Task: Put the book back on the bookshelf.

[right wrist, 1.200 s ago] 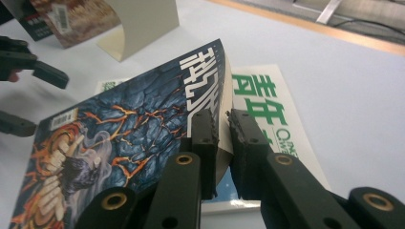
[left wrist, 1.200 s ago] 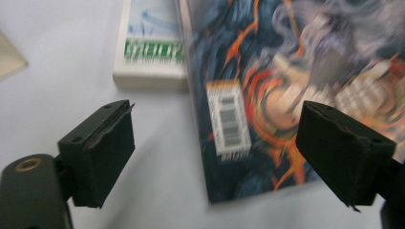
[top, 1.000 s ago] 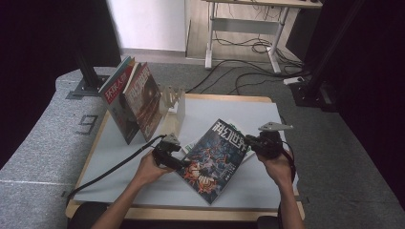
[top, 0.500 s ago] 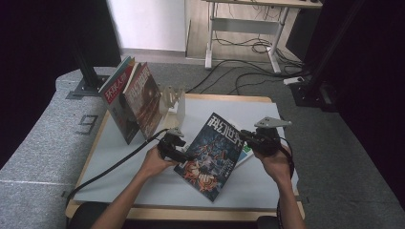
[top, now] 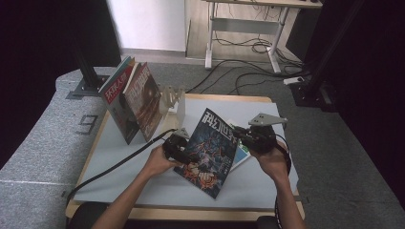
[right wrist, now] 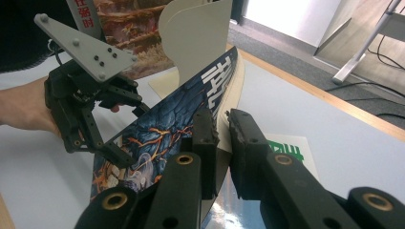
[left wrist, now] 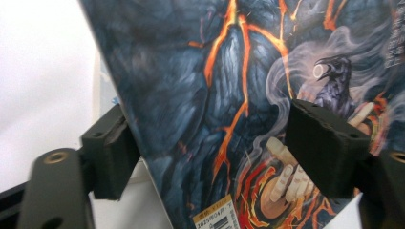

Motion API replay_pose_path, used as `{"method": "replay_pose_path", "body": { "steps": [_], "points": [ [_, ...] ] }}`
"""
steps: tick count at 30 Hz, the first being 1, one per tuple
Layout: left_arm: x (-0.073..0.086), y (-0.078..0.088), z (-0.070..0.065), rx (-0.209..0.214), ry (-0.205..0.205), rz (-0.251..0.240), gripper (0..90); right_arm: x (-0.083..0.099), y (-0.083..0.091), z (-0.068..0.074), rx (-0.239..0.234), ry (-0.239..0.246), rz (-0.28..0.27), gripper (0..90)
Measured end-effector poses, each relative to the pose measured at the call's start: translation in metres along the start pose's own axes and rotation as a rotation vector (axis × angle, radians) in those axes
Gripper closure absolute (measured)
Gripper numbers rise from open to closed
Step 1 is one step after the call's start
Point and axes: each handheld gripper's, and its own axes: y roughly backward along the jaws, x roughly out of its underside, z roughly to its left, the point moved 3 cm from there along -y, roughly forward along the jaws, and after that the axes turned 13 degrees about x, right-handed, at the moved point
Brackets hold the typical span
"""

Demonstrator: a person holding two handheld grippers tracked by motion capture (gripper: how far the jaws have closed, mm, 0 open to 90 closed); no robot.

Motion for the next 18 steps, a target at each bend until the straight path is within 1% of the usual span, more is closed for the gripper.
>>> {"method": "replay_pose_path", "body": {
  "steps": [6,10,13,16,18],
  "points": [
    [-0.005,0.014,-0.004,-0.035,-0.021,-0.016,24.8,-0.002,0.002,0.0,-0.021,-0.011,-0.019,80.8],
    [-0.007,0.024,-0.005,-0.076,-0.044,-0.009,33.1,-0.005,0.003,0.001,-0.035,-0.013,-0.032,80.8],
    [-0.008,0.03,-0.007,-0.101,-0.052,-0.013,37.7,-0.008,0.004,0.003,-0.042,-0.01,-0.032,80.9],
    [-0.008,0.035,-0.008,-0.117,-0.065,-0.002,41.9,-0.011,0.002,0.004,-0.049,-0.011,-0.03,80.8],
    [-0.008,0.038,-0.009,-0.122,-0.067,-0.003,45.8,-0.011,0.001,0.004,-0.065,-0.026,-0.024,80.8]
  ]
}}
